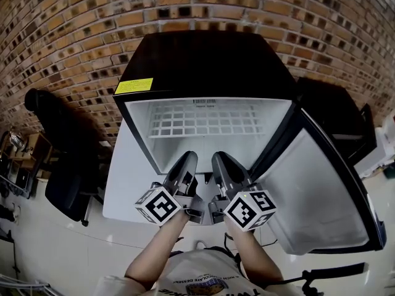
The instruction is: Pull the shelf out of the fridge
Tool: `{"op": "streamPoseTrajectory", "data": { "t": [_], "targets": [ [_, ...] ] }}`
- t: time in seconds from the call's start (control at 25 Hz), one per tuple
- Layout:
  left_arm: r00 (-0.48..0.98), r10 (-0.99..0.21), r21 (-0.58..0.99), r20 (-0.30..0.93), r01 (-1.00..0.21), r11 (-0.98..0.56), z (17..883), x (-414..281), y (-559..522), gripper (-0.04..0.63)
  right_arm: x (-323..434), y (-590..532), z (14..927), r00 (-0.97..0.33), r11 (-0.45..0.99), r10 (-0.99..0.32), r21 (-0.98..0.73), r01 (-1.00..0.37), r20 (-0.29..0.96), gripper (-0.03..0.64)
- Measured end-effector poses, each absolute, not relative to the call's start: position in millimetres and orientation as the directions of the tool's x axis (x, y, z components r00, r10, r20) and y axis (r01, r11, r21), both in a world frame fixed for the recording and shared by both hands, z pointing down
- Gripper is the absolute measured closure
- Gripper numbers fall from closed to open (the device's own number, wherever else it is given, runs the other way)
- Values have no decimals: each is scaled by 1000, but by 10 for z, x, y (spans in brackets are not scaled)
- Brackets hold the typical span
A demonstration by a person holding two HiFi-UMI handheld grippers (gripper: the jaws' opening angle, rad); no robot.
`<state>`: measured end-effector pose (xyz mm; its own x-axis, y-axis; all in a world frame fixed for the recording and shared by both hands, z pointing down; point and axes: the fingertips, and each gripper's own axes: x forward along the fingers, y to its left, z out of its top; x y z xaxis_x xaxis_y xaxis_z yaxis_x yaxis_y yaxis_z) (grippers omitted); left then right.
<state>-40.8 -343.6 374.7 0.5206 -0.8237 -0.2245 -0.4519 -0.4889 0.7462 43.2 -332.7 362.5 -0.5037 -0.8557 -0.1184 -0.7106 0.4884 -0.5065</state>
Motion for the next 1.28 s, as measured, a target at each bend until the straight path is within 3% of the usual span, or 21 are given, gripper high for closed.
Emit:
{"op": "streamPoseTrajectory", "data": {
  "t": [0.28,0.4,0.6,1.28],
  "targets": [
    [430,-868,877,-250,-280,-391,3896,-607,-3778,498,524,-3670,3729,-478,415,-869,-712,-566,-127,494],
    [391,-879,900,-272,-221,-376,3887,-670,-3929,463,568,-3819,3729,-458,385,-878,-773,-505,-139,491],
    [337,-902,918,-268,-194,-345,3875,-790,-4141,455,633,-3938,3709,-407,348,-901,-805,-480,-147,486],
    [295,-918,938,-264,-144,-315,3938,-790,-4382,446,727,-4341,3921,-421,244,-899,-935,-257,-119,439]
  ]
}}
